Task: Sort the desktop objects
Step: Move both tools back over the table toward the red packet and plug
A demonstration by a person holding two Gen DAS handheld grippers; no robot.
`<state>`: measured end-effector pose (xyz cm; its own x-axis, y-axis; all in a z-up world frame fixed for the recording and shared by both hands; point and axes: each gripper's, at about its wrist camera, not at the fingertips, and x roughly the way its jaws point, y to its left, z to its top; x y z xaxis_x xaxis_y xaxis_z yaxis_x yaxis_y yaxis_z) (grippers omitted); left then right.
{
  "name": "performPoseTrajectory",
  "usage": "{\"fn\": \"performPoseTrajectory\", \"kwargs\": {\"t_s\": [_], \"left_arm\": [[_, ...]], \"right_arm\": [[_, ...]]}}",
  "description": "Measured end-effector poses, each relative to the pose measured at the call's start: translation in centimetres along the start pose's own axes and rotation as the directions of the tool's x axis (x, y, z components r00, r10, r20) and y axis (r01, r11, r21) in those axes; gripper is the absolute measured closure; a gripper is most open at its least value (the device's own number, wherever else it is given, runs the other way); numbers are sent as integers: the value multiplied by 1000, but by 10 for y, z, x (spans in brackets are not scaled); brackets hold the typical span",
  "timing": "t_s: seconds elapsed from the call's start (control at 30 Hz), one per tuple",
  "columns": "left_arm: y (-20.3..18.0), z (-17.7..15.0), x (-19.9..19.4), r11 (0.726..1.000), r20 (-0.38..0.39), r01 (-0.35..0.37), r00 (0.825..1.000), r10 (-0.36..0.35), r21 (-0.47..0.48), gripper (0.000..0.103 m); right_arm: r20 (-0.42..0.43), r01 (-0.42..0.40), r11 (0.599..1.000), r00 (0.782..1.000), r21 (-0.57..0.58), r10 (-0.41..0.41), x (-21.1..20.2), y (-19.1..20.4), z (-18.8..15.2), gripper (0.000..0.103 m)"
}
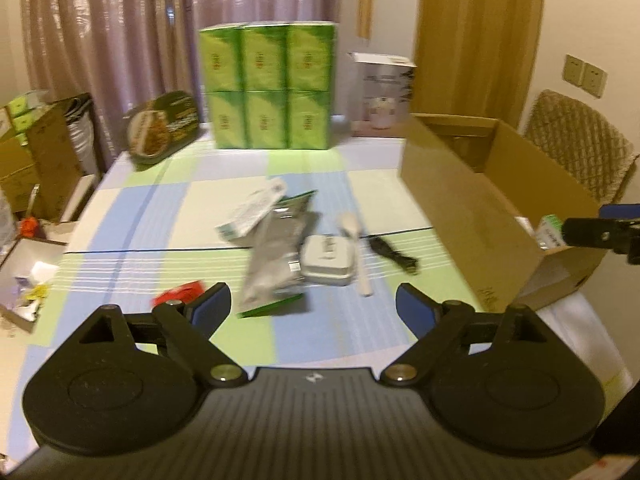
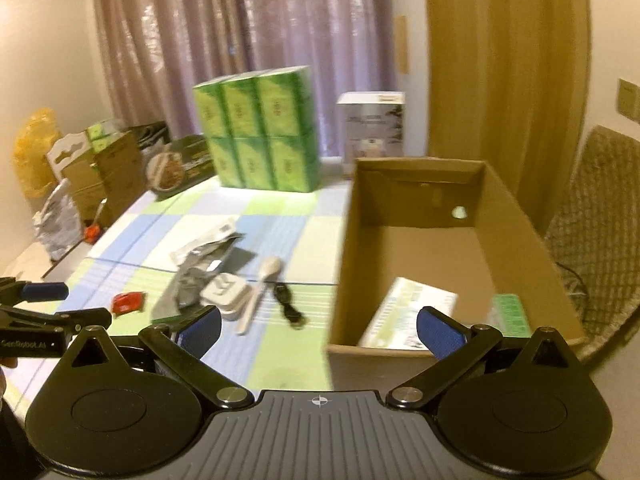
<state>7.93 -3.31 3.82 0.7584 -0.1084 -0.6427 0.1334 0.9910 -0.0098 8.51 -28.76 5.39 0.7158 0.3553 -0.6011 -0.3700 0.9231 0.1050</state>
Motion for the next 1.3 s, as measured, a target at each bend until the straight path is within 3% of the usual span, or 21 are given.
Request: {"fn": "performPoseTrajectory", "kwargs": {"t_s": [0.33,0.67,0.93,1.3], "left_arm": [[63,-3,-8,997,-7,-76,997,76,-16,16],[99,-9,5,997,-57,-71,996,72,18,16],[119,-15,35,996,-100,-4,995,14,94,16],[140,-24,99,984,-135,-12,990,37,179,18]], "right_arm": [[-14,-86,995,996,-53,85,17,47,2,2],[-62,-125,988,991,-88,120,39,73,-6,2],[-99,-150,983,985,-107,140,65,86,-11,2],[-152,-137,984,981,-112,119,123,93,-21,2]]}}
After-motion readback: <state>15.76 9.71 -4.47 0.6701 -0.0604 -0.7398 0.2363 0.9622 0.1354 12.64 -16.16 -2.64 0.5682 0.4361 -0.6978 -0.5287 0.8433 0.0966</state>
